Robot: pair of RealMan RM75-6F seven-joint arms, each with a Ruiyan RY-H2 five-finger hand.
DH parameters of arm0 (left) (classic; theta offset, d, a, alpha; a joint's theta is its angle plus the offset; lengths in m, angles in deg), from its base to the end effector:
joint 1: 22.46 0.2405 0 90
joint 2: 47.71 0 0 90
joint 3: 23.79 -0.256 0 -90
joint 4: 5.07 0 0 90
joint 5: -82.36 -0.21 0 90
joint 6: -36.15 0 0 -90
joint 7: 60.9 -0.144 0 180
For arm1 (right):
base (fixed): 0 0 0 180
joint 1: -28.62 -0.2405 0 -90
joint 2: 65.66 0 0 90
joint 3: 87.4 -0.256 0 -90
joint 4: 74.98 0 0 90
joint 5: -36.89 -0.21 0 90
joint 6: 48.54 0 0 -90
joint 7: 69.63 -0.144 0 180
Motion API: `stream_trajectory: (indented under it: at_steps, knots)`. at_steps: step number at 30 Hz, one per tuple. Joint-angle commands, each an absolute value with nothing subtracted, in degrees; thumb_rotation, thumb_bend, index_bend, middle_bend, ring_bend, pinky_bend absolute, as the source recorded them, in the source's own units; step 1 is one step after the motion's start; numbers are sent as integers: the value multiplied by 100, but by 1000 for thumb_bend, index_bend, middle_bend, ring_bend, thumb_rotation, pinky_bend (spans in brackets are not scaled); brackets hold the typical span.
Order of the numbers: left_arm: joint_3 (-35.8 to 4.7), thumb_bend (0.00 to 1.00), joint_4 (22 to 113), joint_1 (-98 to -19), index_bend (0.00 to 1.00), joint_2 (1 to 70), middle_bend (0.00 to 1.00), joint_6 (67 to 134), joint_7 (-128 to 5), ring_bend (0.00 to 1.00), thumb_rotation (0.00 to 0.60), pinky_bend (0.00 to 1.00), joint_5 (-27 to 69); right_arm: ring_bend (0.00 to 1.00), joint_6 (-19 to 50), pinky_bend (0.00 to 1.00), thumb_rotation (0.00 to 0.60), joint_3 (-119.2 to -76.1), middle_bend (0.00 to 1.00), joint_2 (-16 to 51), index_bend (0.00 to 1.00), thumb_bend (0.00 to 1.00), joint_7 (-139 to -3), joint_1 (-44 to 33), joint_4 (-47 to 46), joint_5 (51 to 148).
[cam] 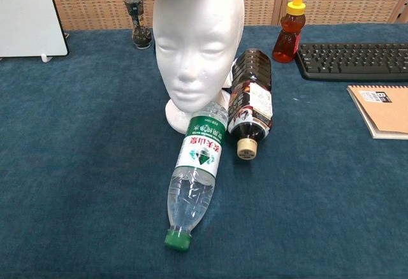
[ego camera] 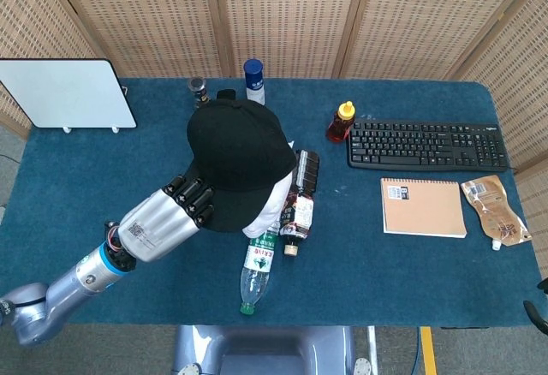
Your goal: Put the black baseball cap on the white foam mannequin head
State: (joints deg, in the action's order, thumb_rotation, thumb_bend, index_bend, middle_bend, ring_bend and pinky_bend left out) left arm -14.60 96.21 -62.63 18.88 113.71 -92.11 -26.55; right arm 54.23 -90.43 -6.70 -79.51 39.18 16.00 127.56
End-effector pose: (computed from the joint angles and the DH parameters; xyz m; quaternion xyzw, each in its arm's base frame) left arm -0.0687 0.2774 0.1192 -0.7485 0.0984 -0.5150 0.4060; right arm -0.3255 -0.0915 0.2240 0.5061 -0.3593 0.4327 0.6538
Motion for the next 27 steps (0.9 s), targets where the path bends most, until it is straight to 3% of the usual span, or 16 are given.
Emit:
stream_trajectory:
  at_steps: [1,11,27]
  knots:
    - [-1441,616,9572,-6302,672,1983,483,11288,-9269,399,600,634,-2668,563,5414,608,600,-9042,540,-662,491,234,-7958,3922,1583,12746]
    - [-1301,614,9605,-6488,672,2259,482,10944,-9534,399,600,633,-2552,563,5340,608,600,-9047,539,-621,491,233,-7959,3902,1537,12704]
    - [-1630,604,9692,-6275,672,2167,483,10844,-9585,400,600,626,-2684,563,5266,607,600,-9038,539,-584,492,234,-7993,3896,1480,12664]
